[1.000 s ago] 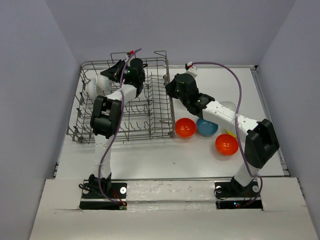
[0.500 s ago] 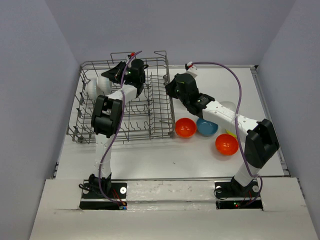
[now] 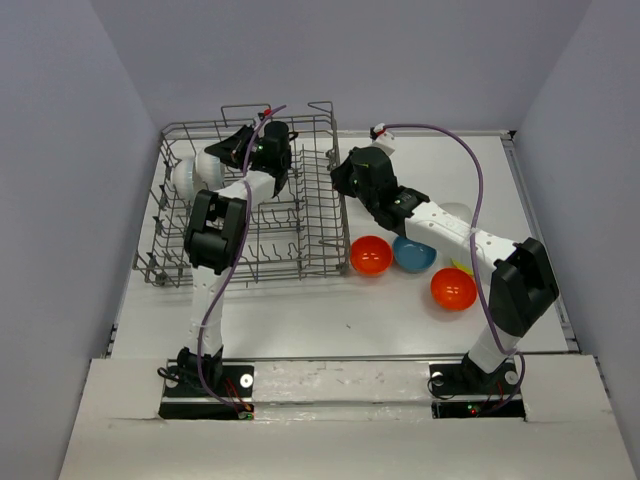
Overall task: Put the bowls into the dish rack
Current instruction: Insert the bowl into the dish rack.
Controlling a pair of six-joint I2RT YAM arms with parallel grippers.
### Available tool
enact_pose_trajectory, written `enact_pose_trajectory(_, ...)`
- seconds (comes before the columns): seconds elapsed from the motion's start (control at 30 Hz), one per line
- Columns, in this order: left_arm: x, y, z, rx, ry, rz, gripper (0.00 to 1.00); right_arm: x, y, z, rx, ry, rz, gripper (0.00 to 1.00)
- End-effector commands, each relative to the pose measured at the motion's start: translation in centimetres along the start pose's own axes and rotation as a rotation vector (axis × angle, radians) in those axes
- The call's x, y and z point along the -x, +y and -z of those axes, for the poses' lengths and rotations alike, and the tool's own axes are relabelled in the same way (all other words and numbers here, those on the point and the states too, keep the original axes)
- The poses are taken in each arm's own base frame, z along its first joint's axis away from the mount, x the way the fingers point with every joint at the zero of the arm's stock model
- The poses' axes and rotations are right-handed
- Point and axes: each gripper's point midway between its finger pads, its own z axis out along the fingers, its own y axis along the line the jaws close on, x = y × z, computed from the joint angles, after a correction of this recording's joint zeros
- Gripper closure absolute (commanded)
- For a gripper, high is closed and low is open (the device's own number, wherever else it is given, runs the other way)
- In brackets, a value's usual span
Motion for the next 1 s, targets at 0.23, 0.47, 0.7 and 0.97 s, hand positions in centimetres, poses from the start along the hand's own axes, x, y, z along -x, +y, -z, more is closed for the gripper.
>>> enact_pose_trajectory(0.23, 0.0, 0.0, 1.1, 0.005, 0.007, 0.006, 1.0, -5.5, -3.5, -0.7, -0.084, 0.133, 0.111, 0.99)
enact_pose_trajectory(0.47, 0.2, -0.8, 1.6, 0.002, -0.003, -0.015, 1.0, -5.5, -3.5, -0.6, -0.083, 0.132, 0.112, 0.99)
enact_pose_trajectory(0.7, 0.5, -1.8, 1.9, -0.001, -0.012, -0.032, 0.96, -5.4, -3.5, -0.6, -0.084, 0.131, 0.114, 0.99)
enact_pose_trajectory(0.97, 0.5, -2.5, 2.0, -0.003, -0.018, -0.049, 0.91, -5.3, -3.4, -0.5, -0.082, 0.129, 0.113, 0.99)
